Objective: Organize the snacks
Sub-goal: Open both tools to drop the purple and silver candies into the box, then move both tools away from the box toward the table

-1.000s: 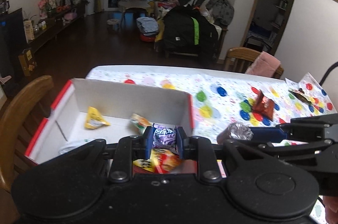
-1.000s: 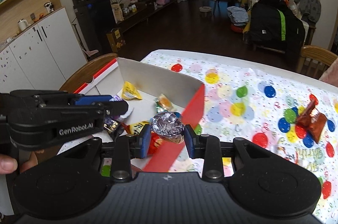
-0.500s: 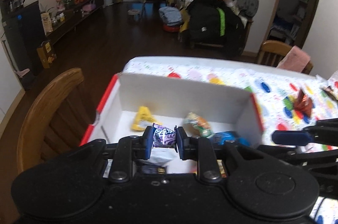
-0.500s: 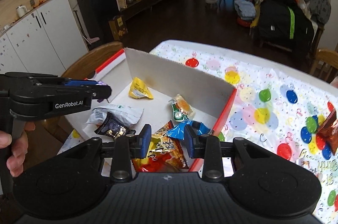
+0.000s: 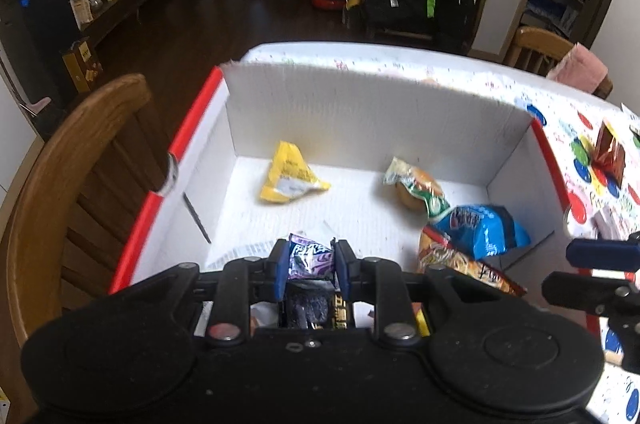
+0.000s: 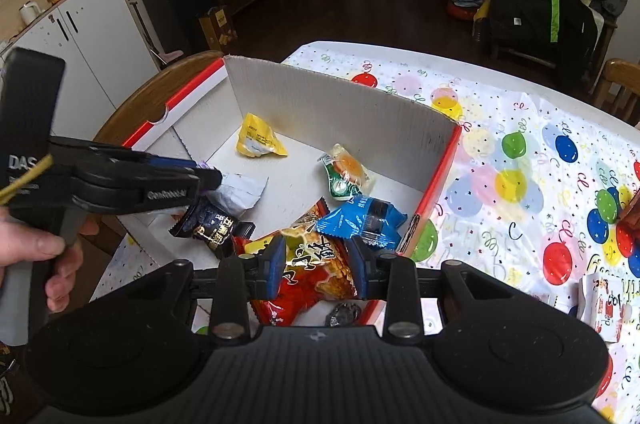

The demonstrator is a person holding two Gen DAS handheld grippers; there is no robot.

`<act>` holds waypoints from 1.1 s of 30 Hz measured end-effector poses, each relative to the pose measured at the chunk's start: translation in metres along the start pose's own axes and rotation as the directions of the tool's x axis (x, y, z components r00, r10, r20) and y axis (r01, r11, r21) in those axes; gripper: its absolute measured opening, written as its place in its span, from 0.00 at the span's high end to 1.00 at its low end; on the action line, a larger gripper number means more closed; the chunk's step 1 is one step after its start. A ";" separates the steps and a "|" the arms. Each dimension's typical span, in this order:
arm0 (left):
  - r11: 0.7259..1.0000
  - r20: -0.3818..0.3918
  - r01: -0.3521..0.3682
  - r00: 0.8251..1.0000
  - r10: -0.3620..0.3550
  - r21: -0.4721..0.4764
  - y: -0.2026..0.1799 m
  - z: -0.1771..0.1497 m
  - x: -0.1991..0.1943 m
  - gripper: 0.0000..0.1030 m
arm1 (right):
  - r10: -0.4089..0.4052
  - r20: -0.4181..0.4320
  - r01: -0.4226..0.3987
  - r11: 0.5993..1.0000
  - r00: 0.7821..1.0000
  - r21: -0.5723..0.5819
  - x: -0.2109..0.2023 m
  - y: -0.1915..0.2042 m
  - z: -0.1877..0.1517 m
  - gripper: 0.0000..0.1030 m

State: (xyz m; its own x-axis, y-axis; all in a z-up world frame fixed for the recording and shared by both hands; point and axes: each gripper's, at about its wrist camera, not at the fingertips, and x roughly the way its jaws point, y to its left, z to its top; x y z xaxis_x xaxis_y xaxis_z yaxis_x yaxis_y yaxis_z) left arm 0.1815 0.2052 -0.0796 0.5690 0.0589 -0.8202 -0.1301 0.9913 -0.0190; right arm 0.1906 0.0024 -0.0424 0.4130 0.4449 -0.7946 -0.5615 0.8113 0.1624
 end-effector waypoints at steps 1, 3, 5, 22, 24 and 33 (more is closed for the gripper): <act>1.000 -0.005 -0.001 1.000 0.001 0.004 -0.001 -0.001 0.001 0.76 | 0.002 -0.002 -0.002 1.000 1.000 0.002 0.000 0.000 0.000 0.68; 1.000 -0.011 0.004 1.000 -0.004 0.008 -0.001 -0.003 0.002 0.74 | 0.008 -0.006 -0.008 1.000 1.000 0.003 -0.001 0.000 -0.001 0.68; 1.000 -0.016 0.002 1.000 -0.001 0.013 -0.001 -0.004 0.003 0.73 | 0.010 -0.008 -0.010 1.000 1.000 0.001 -0.003 0.001 -0.002 0.68; 1.000 0.071 -0.002 0.997 0.001 0.009 -0.014 -0.014 -0.037 0.21 | 0.023 0.052 -0.023 1.000 0.998 -0.001 -0.040 0.002 -0.012 0.41; 1.000 0.083 0.005 0.997 -0.005 0.003 -0.016 -0.016 -0.045 0.18 | 0.025 0.061 -0.025 1.000 0.998 0.001 -0.047 0.000 -0.015 0.40; 1.000 0.153 0.017 0.988 -0.017 -0.003 -0.036 -0.026 -0.079 0.08 | 0.027 0.124 -0.030 0.999 0.992 0.023 -0.085 -0.016 -0.027 0.33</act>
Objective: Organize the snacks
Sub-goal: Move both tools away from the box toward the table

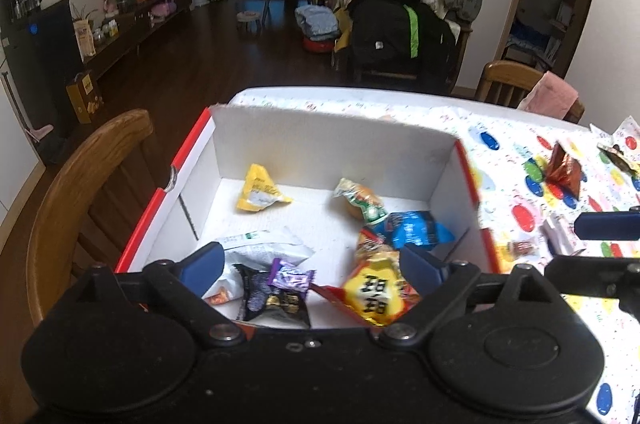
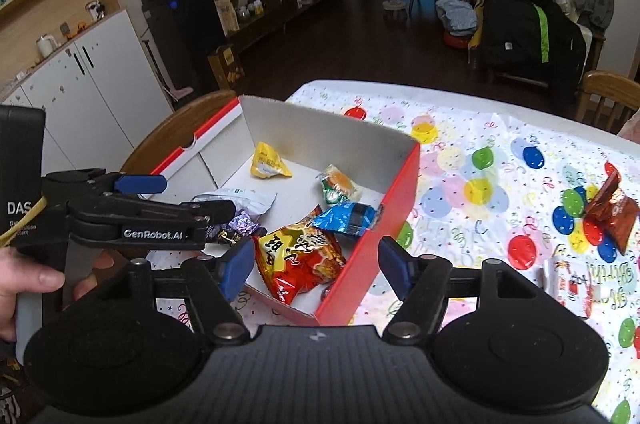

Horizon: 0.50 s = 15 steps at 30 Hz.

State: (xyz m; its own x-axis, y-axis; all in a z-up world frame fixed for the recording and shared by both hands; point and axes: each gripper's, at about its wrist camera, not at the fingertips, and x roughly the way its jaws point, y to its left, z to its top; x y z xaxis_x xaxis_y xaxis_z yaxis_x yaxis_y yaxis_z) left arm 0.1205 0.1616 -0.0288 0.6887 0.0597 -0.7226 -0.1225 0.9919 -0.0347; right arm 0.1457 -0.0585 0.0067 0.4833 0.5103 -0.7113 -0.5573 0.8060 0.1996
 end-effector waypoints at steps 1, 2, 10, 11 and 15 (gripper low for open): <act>1.000 0.011 -0.005 1.000 0.004 0.008 -0.004 0.000 -0.004 0.08 | -0.001 0.008 0.001 1.000 1.000 0.001 -0.005 -0.002 -0.001 0.31; 1.000 0.027 -0.004 1.000 0.003 0.013 -0.009 0.000 -0.009 0.07 | -0.005 0.018 0.004 1.000 1.000 0.003 -0.009 -0.005 -0.002 0.29; 0.997 0.123 0.044 0.991 -0.050 0.056 -0.054 0.002 -0.039 0.02 | -0.023 0.068 0.021 0.999 0.997 0.031 -0.044 -0.033 -0.012 0.24; 0.997 0.129 0.049 0.990 -0.057 0.061 -0.060 0.002 -0.041 0.01 | -0.026 0.072 0.023 0.999 0.997 0.036 -0.048 -0.038 -0.014 0.24; 0.994 0.138 0.070 0.987 -0.082 0.087 -0.084 0.000 -0.044 0.00 | -0.046 0.085 0.041 0.998 0.995 0.053 -0.064 -0.059 -0.026 0.20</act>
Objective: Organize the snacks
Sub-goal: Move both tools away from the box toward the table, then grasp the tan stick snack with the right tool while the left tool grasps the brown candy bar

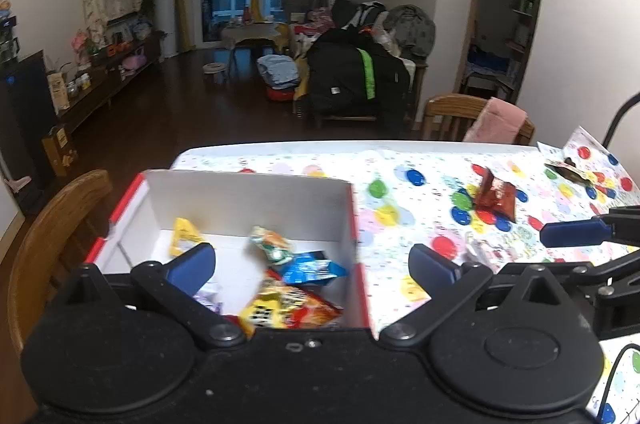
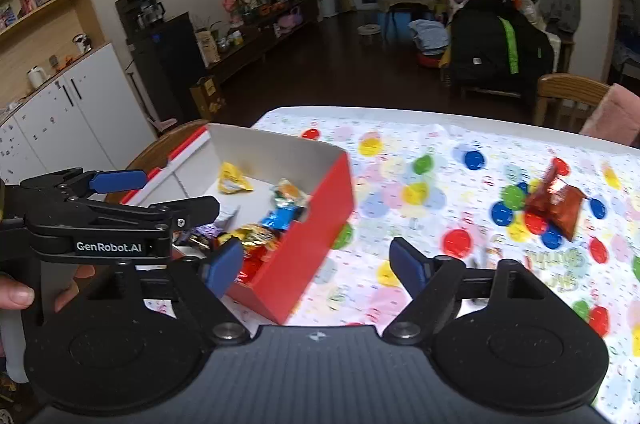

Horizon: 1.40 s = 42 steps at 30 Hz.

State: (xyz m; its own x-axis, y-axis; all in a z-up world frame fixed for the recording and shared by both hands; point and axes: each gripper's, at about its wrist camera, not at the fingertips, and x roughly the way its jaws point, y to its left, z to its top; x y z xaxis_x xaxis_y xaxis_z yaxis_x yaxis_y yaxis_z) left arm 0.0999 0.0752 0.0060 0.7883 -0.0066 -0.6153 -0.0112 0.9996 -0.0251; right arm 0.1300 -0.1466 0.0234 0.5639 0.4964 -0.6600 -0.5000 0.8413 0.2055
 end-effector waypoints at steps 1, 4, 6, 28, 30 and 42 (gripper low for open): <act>1.000 0.001 0.007 1.000 -0.007 0.004 -0.006 0.000 0.001 0.00 | -0.007 0.004 0.007 1.000 1.000 0.003 -0.003 -0.005 -0.003 0.19; 1.000 0.002 0.022 1.000 -0.022 0.013 -0.023 -0.001 0.004 0.00 | -0.025 0.008 0.025 1.000 1.000 0.003 -0.013 -0.022 -0.016 0.19; 0.999 -0.001 0.035 0.999 -0.035 0.021 -0.034 -0.003 0.006 0.00 | -0.039 0.007 0.039 0.999 0.999 -0.006 -0.018 -0.033 -0.026 0.19; 0.988 -0.179 0.096 0.981 -0.073 0.125 -0.130 -0.031 0.099 0.01 | -0.043 -0.183 0.024 0.995 0.982 -0.101 0.005 -0.098 -0.136 0.19; 0.986 -0.201 0.102 0.977 -0.073 0.136 -0.136 -0.035 0.109 0.01 | -0.039 -0.195 0.016 0.993 0.980 -0.121 0.011 -0.098 -0.139 0.19; 0.966 -0.275 0.157 0.957 -0.098 0.205 -0.152 -0.039 0.170 0.23 | -0.007 -0.279 -0.059 0.972 0.960 -0.226 0.050 -0.099 -0.147 0.43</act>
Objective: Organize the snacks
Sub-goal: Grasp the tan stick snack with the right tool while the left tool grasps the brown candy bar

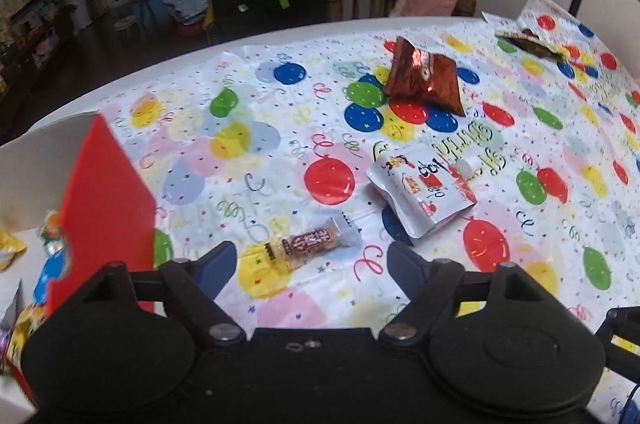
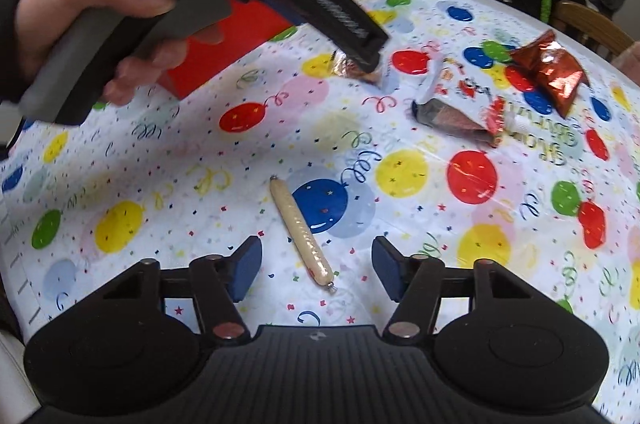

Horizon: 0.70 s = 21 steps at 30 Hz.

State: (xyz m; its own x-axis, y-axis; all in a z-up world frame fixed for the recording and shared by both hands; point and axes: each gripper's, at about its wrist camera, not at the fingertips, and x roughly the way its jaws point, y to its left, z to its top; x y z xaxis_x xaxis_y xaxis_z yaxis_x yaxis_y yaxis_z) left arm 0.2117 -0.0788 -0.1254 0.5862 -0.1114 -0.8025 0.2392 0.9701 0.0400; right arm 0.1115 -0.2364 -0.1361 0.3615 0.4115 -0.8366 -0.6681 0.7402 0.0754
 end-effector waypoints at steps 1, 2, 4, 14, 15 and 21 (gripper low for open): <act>1.000 -0.007 0.006 1.000 -0.006 0.016 -0.001 0.001 0.004 0.23 | 0.003 -0.005 -0.003 1.000 1.000 -0.011 0.002 0.001 0.000 0.45; 0.999 -0.013 0.010 1.000 -0.010 0.031 -0.001 0.003 0.009 0.23 | 0.005 -0.010 -0.006 1.000 1.000 -0.023 0.004 0.001 0.001 0.46; 0.998 -0.031 0.026 0.999 -0.024 0.060 -0.002 0.005 0.016 0.23 | 0.016 -0.018 -0.016 0.999 1.000 -0.045 0.009 0.003 0.001 0.47; 0.997 -0.097 0.028 0.995 -0.020 0.076 0.002 0.008 0.044 0.44 | 0.018 -0.027 -0.021 0.996 0.999 -0.084 0.020 0.008 0.005 0.64; 0.997 -0.103 0.030 0.994 -0.022 0.075 0.002 0.007 0.046 0.46 | 0.015 -0.026 -0.017 0.996 1.000 -0.087 0.019 0.008 0.005 0.65; 0.996 -0.112 0.067 0.992 -0.061 0.052 0.001 0.007 0.047 0.65 | 0.005 -0.017 -0.006 0.996 1.000 -0.086 0.019 0.008 0.005 0.72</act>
State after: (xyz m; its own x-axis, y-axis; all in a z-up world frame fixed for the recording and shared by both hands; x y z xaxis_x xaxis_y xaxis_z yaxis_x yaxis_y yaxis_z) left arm 0.2443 -0.0842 -0.1588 0.4798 -0.1456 -0.8652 0.3180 0.9479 0.0169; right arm 0.1159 -0.2198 -0.1490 0.3473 0.4060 -0.8453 -0.7239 0.6891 0.0335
